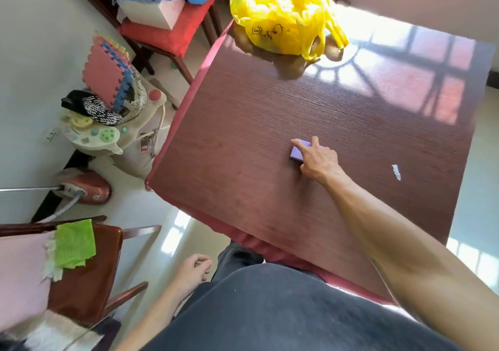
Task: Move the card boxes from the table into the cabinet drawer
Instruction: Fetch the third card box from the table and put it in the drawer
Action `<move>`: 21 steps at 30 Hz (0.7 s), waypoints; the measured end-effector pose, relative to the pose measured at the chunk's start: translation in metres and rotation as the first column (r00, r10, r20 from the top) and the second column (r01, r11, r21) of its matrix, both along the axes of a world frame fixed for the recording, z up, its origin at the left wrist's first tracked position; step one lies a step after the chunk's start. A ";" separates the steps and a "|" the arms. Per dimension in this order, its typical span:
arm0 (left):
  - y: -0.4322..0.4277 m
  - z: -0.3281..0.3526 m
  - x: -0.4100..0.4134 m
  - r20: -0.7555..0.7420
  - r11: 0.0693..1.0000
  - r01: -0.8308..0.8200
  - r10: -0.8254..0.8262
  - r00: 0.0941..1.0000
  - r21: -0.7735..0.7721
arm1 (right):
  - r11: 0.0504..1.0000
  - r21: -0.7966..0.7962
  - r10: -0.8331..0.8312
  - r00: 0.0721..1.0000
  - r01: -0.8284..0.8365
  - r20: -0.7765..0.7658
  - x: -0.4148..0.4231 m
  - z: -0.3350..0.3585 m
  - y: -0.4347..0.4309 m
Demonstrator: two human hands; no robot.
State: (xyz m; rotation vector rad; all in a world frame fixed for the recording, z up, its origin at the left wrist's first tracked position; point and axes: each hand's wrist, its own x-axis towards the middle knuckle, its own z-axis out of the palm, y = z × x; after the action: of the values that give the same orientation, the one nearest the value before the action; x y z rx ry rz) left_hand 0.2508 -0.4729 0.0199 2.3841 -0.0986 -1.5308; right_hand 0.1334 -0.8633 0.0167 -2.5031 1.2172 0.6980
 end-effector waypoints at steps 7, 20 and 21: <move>-0.002 0.002 0.002 0.013 1.000 0.008 -0.008 1.000 -0.005 | 0.999 -0.033 0.035 0.999 -0.035 -0.003 0.000 -0.004 -0.005; 0.017 -0.005 0.016 -0.008 0.997 0.080 -0.080 0.997 0.010 | 0.904 0.253 -0.416 0.845 0.345 0.337 -0.046 0.017 0.058; 0.018 -0.005 0.020 -0.026 0.995 0.095 -0.095 0.995 0.007 | 0.854 0.320 -0.511 0.777 0.409 0.369 -0.057 0.019 0.072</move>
State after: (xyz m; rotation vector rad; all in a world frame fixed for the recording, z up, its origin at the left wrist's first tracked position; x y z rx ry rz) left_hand 0.2704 -0.4548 0.0146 2.3971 -0.2033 -1.6065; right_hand 0.0761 -0.7917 0.0361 -1.9043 1.4010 0.1108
